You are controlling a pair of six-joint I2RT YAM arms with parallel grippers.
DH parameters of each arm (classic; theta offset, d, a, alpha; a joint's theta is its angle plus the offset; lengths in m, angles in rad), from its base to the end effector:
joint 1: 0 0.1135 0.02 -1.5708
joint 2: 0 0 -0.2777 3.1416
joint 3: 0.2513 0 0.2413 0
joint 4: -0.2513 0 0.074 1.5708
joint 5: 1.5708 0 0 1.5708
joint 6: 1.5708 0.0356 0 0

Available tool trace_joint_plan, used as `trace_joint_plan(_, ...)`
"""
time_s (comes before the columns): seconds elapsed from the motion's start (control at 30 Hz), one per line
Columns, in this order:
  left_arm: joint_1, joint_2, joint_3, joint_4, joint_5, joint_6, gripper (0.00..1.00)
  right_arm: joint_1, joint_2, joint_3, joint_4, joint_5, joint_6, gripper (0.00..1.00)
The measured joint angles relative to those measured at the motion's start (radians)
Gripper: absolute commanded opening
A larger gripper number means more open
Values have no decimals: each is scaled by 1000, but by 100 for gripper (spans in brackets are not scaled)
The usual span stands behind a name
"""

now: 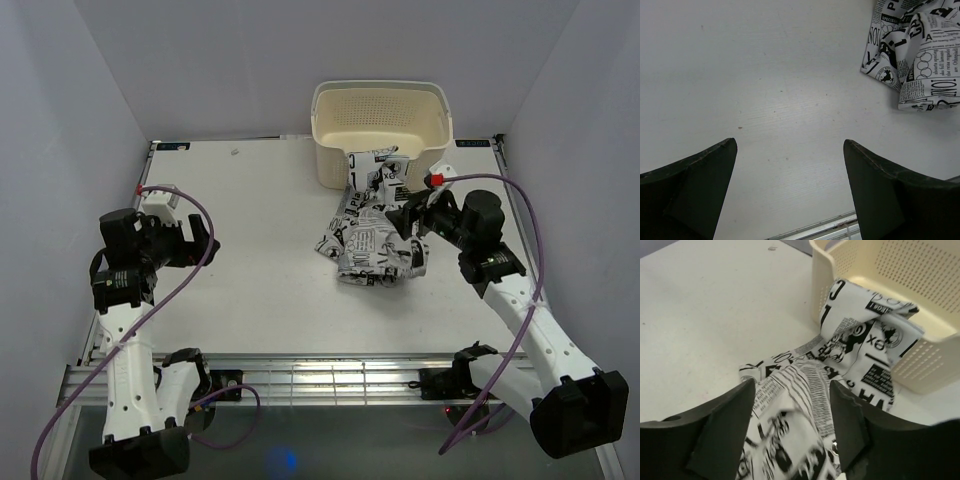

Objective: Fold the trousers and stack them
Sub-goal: Move the trousers to the center of the board

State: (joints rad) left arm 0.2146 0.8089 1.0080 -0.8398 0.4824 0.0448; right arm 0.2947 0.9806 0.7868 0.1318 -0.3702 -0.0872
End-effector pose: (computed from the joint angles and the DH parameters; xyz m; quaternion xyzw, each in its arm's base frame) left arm 0.1307 0.0116 0.3564 0.0331 0.8739 -0.1554 0.4594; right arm 0.2004 0.0743 0.3514 -0.2597 0.6793 0.2031 0.6556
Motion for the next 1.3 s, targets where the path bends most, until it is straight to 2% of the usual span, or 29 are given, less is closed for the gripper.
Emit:
trace_joint_plan(0.03,0,1,0,-2,6,5,98,0,-2,0,-36,-3,-11,83)
trace_joint_plan(0.1,0,2,0,-6,18,15,98,0,-18,0,-66,0,-19,86)
trace_joint_plan(0.23,0,6,1,-9,51,27,98,0,-63,-1,-58,36,4,87)
trace_joint_plan(0.33,0,19,3,-13,74,27,98,0,-18,3,-6,105,33,87)
trace_joint_plan(0.4,0,38,5,-13,89,27,98,-1,63,16,37,157,57,91)
trace_joint_plan(0.47,0,47,7,-13,99,26,98,-4,150,37,63,187,79,99)
trace_joint_plan(0.6,0,51,10,-12,121,27,98,-26,401,105,98,242,141,90)
trace_joint_plan(0.77,0,55,21,-2,156,36,98,-55,604,208,148,267,202,90)
trace_joint_plan(1.03,0,94,26,16,211,41,98,-71,796,327,269,224,257,90)
trace_joint_plan(1.3,0,105,21,40,229,42,98,-84,854,352,348,44,322,97)
